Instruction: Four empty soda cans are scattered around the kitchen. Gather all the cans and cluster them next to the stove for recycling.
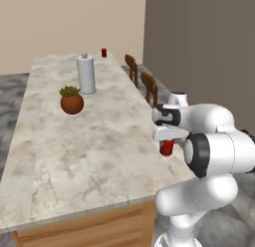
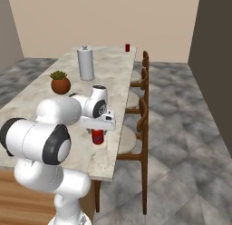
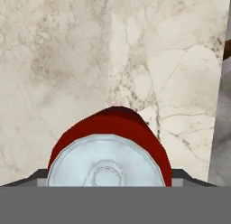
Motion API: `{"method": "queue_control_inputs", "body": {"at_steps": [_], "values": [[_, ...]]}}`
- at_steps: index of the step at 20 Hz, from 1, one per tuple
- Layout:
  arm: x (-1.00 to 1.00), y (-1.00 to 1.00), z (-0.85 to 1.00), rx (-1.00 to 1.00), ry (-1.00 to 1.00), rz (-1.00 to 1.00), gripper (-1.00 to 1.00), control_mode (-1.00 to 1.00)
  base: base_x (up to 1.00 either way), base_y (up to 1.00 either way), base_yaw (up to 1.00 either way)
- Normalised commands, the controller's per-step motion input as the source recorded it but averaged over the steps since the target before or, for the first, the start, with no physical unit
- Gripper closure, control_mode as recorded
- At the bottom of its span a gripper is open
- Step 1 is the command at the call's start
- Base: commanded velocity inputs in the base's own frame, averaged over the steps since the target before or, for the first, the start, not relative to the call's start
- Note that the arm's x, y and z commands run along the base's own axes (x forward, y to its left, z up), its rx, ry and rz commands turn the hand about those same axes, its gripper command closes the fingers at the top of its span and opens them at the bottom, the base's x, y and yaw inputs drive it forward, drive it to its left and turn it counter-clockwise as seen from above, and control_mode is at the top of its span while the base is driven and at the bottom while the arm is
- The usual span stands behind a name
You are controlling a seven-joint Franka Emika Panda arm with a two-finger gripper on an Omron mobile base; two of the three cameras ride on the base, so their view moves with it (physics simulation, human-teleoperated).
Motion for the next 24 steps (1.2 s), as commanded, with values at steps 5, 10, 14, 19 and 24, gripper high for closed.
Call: {"method": "queue_control_inputs", "body": {"at_steps": [5,10,14,19,24], "values": [[-0.31,0.00,0.72,-0.05,-0.04,-0.02,1.00,-1.00,0.00,0.00,0.00],[-0.53,0.00,0.76,-0.04,-0.01,-0.01,1.00,-1.00,0.00,0.00,0.00],[-0.69,0.02,0.74,-0.02,-0.02,-0.03,1.00,-1.00,0.00,0.00,0.00],[-0.57,0.00,0.76,0.00,-0.02,-0.02,1.00,-1.00,0.00,0.00,0.00],[-0.65,0.00,0.43,0.00,-0.08,0.00,1.00,-1.00,0.00,0.00,0.00]]}}
